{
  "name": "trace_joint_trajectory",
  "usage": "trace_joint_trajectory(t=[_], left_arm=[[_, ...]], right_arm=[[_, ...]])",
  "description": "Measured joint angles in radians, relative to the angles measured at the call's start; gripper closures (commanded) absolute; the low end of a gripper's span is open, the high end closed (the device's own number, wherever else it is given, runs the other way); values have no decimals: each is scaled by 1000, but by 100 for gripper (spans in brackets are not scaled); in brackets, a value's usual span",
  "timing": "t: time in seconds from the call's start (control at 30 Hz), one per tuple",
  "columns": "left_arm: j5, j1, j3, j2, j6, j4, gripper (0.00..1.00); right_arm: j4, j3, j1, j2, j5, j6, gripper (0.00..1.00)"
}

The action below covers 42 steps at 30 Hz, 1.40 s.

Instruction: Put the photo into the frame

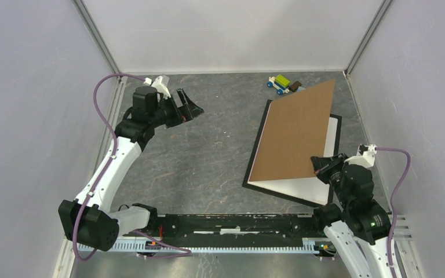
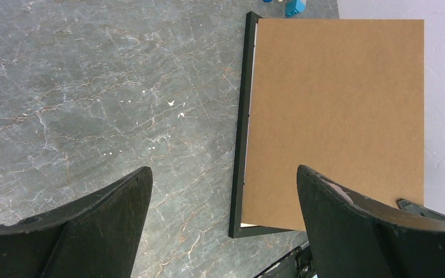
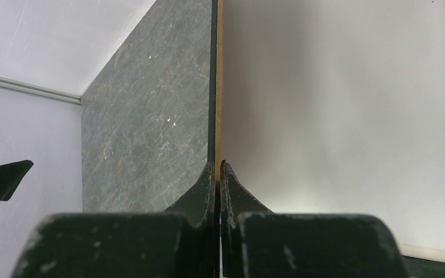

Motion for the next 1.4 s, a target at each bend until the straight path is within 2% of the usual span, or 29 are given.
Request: trace_joint_trajectory(t=[0.77,1.2,1.23,1.33,1.4], left_arm=[[3,-6,0,1,0,0,1],[3,-7,0,1,0,0,1],[3,-7,0,1,0,0,1],[3,-7,0,1,0,0,1],[5,-7,0,1,0,0,1]], right_arm=[[-39,-3,0,-41,-14,23,100],[10,-83,-1,-80,-21,43,100],[10,-83,-1,-80,-21,39,99],[10,-82,-1,-75,-15,27,81],[7,-81,-1,-62,-9,2,74]])
